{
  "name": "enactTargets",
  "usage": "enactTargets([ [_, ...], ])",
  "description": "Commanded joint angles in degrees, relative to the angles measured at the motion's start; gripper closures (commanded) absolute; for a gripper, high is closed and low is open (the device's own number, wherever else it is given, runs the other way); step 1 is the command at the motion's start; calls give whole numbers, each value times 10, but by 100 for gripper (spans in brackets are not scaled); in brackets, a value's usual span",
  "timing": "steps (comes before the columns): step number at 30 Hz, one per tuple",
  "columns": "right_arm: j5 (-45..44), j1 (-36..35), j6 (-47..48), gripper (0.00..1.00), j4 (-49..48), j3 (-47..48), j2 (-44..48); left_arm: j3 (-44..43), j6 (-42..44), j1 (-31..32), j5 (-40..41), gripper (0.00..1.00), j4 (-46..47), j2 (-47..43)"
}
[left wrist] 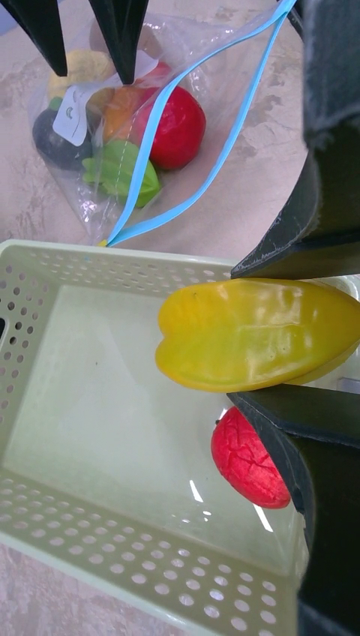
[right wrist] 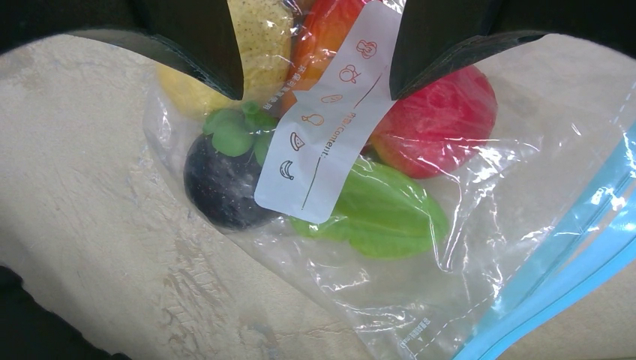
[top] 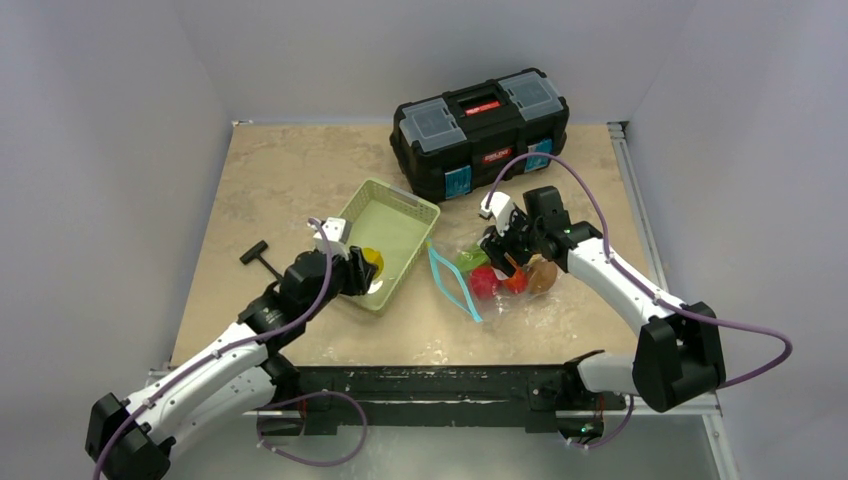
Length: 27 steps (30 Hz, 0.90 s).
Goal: Open the zip-top bag and remove the fake food
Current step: Place the fake fruit in the bin.
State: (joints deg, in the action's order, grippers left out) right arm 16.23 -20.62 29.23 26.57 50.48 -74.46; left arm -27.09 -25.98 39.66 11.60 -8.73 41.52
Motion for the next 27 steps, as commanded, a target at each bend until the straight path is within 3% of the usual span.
enactTargets([
  [1,17,-3,7,30,2,1,15,-15,-11,-15,19,100,8,6],
  [27,20,-3,8,28,1,1,15,-70,5,-70,-8,100,17,138],
])
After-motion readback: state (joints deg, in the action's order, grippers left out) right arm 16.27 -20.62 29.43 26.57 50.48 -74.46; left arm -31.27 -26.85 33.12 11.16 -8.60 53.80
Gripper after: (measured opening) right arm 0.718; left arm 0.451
